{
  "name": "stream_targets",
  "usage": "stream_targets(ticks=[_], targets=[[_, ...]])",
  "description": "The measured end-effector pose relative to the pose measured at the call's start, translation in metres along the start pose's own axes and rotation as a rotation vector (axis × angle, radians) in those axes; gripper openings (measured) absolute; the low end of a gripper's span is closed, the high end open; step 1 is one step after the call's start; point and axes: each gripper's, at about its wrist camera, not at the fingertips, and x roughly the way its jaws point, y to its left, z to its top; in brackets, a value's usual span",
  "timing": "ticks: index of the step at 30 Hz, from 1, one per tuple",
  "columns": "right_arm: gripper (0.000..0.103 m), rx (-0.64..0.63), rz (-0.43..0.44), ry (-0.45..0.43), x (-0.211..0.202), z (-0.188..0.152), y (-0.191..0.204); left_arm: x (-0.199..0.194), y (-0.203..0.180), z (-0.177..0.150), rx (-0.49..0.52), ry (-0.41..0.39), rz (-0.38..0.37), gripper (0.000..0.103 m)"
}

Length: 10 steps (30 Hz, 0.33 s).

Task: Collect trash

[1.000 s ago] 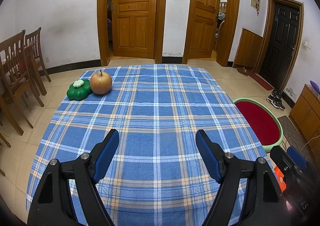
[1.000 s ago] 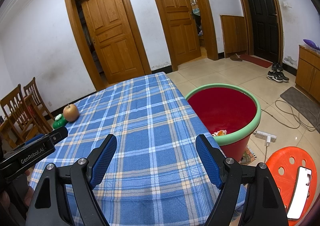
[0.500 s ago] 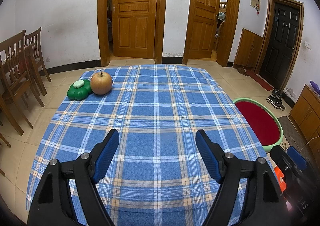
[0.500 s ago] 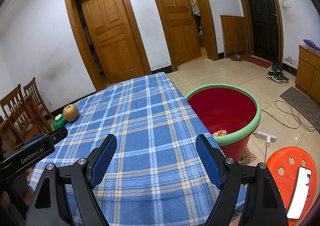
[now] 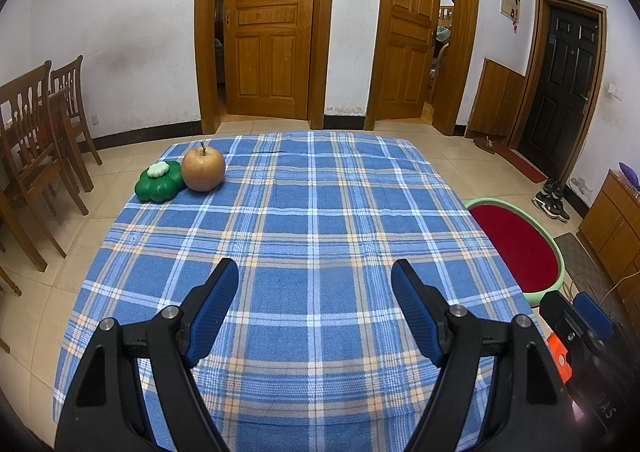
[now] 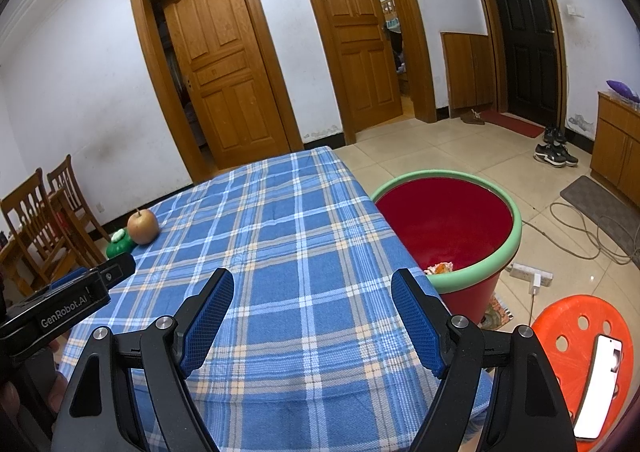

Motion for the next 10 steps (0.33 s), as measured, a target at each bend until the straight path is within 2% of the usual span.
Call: stream_targets(ticks=[10], targets=[[0.082,-0.003,-0.002,0.000,0.0005,0.0004,0.0005,-0.0003,0.0007,0.0002,-0.001,0.000,-0.001,0.078]])
